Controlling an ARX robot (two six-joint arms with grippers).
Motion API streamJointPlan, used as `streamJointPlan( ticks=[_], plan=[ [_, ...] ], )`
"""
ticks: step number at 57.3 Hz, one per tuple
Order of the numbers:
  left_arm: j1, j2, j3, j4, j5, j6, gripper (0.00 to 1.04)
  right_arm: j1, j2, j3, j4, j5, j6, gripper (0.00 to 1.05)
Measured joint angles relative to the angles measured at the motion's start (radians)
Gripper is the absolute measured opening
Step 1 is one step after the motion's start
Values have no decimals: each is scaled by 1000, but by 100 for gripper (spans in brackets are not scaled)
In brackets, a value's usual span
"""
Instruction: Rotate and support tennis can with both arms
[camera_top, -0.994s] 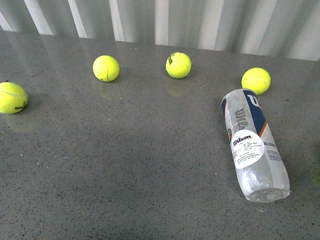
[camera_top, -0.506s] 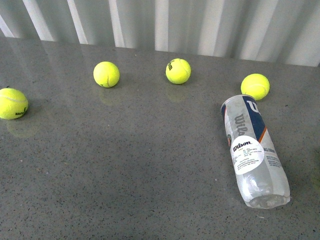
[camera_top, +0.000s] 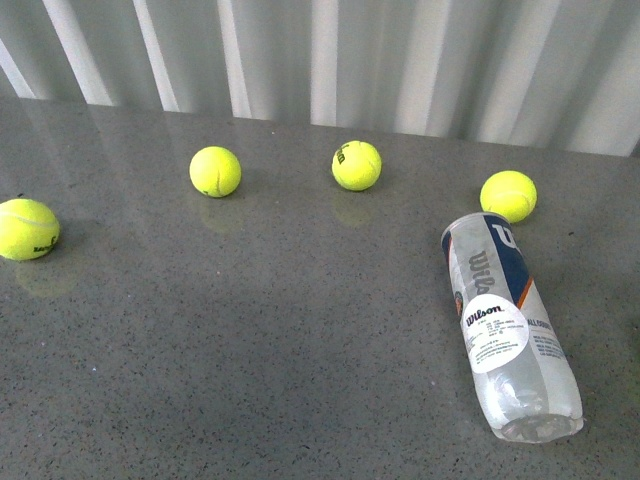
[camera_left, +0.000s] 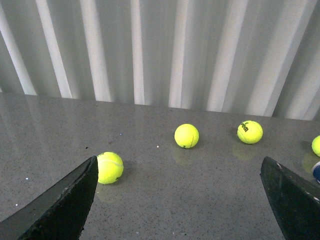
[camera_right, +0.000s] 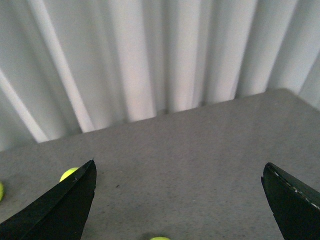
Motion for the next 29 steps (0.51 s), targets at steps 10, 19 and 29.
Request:
streamJointPlan(
  ticks=[10,19,29],
  plan=[
    [0,0,0,0,0,0,98,49,410,262,-135,-106,77,98],
    [0,0,0,0,0,0,98,164,644,425,-292,-228,85,98],
    [0,0,0,0,0,0,98,281,811,460,-346,-272,65,98]
  ],
)
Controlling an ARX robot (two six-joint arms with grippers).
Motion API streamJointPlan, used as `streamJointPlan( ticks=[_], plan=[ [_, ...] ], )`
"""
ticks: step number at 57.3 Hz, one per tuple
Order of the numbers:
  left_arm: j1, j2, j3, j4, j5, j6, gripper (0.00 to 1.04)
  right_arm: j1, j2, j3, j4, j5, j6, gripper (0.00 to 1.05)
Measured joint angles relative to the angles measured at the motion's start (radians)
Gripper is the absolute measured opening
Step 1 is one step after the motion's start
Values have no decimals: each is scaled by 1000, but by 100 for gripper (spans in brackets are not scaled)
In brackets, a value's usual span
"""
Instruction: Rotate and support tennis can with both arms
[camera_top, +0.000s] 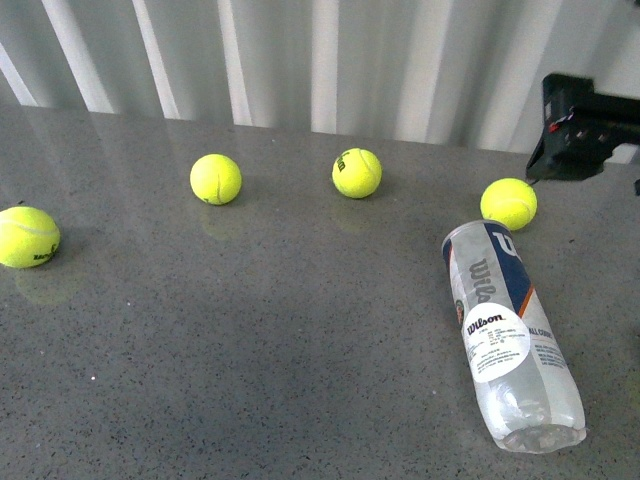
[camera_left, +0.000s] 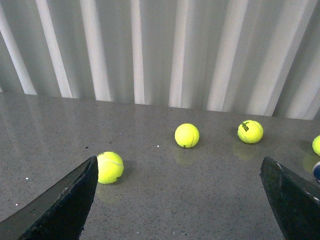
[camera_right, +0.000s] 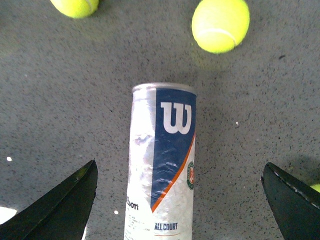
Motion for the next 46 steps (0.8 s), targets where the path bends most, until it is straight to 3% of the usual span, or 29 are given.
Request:
streamJointPlan(
  ticks=[27,46],
  plan=[
    [0,0,0,0,0,0,98,23,224,-14,164,-86,79,98],
    [0,0,0,0,0,0,98,47,353,33,204,-87,121,98]
  ],
)
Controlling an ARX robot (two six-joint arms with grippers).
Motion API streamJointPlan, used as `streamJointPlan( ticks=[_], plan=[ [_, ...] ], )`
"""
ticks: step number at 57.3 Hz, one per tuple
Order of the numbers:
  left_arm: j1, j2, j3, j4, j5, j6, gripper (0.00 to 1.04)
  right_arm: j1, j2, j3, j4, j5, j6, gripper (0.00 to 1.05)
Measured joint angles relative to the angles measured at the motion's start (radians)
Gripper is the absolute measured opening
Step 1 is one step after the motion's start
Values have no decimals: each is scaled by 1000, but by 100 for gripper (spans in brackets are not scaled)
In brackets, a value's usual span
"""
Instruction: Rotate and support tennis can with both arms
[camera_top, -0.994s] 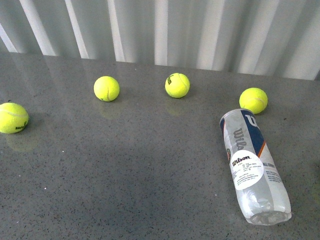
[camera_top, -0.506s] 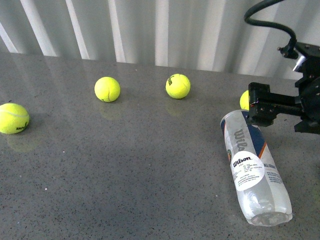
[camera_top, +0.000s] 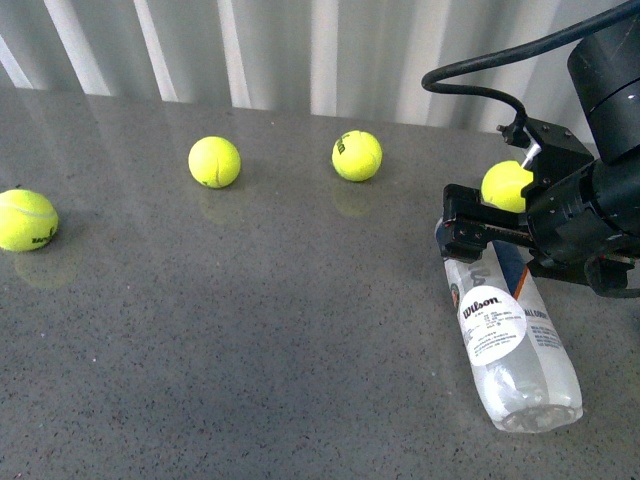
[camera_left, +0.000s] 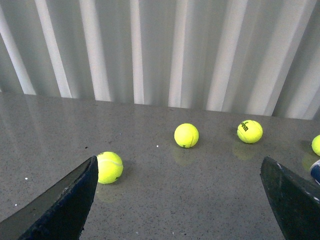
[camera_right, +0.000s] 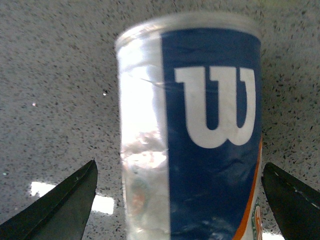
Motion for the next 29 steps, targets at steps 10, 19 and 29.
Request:
streamJointPlan(
  ticks=[10,19,29],
  plan=[
    [0,0,0,0,0,0,98,8,43,-1,24,-3,14,98],
    [0,0,0,0,0,0,98,21,43,-4,43,7,8,98],
    [0,0,0,0,0,0,98,24,43,-10,54,16,-1,96]
  ],
)
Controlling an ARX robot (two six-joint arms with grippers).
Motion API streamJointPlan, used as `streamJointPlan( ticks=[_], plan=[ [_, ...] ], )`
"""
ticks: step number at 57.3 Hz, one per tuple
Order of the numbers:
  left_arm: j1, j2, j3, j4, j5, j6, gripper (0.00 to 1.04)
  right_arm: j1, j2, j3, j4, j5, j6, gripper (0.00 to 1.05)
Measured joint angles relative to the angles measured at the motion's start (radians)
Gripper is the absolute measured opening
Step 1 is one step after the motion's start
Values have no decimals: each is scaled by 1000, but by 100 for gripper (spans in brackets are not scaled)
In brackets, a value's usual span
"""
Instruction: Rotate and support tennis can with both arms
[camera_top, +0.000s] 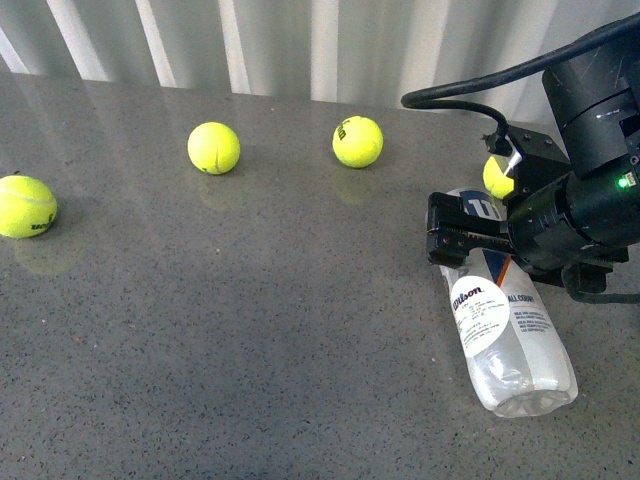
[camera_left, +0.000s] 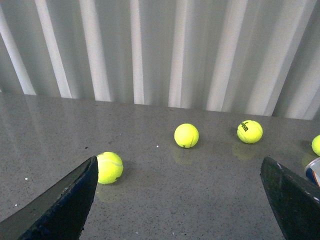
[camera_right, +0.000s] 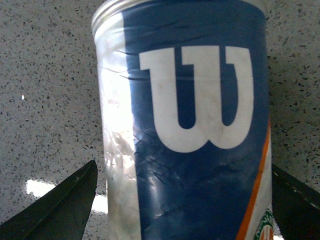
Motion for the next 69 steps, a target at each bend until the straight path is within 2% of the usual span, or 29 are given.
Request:
streamJointPlan(
  ticks=[14,28,38,52,62,69],
  plan=[
    [0,0,0,0,0,0,98,3,-8,-13,6,8,-21,62],
    [0,0,0,0,0,0,98,14,-28,-22,6,16,-37,39],
    [0,0,0,0,0,0,98,17,-56,-29,5,21,-48,29],
    [0,0,0,0,0,0,98,21,-98,-42,5,40,-73,20],
    [0,0,0,0,0,0,98,42,-147,-81,72,170,-185,16],
    [0,0,0,0,0,0,98,69,-202,-121,190,312,-384,14]
  ],
)
